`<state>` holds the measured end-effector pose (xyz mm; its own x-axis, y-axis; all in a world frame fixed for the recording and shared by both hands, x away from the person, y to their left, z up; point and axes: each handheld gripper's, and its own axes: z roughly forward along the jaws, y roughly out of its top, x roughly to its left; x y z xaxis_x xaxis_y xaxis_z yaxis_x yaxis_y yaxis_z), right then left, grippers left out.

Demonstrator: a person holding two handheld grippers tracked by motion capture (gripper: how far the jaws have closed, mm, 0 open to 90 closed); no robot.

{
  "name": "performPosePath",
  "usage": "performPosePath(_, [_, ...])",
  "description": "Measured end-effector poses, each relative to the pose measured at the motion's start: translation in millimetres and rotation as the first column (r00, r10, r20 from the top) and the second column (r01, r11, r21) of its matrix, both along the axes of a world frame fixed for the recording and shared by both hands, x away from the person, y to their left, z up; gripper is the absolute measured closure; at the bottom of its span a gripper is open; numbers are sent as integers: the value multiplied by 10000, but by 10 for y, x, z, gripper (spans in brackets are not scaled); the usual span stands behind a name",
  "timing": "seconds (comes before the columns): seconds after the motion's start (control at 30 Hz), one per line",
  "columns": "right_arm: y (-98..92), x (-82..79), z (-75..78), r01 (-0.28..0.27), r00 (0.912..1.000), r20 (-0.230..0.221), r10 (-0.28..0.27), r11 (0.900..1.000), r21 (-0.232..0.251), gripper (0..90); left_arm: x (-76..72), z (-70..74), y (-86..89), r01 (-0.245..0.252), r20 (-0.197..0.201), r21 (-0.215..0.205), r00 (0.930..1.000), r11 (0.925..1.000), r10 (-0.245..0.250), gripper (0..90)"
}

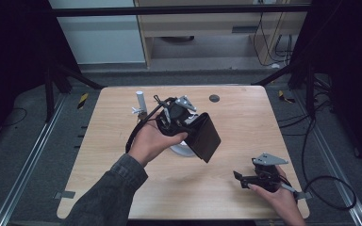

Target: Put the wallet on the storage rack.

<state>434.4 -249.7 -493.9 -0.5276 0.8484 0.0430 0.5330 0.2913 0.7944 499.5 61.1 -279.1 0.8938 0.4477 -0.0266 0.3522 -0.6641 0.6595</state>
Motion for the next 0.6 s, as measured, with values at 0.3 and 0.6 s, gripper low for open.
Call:
performPosePath(0.3, [-114,50,-52,917,9952,-330,-926,9954,-262,60,18,86,54,-173,143,-177,9997,9997,175,806])
performPosePath(0.6, [-144,107,-121,1140,9901,-783,-1164,9929,-337,53,77,163,154,-520,243,-179,9983,9985,525,806])
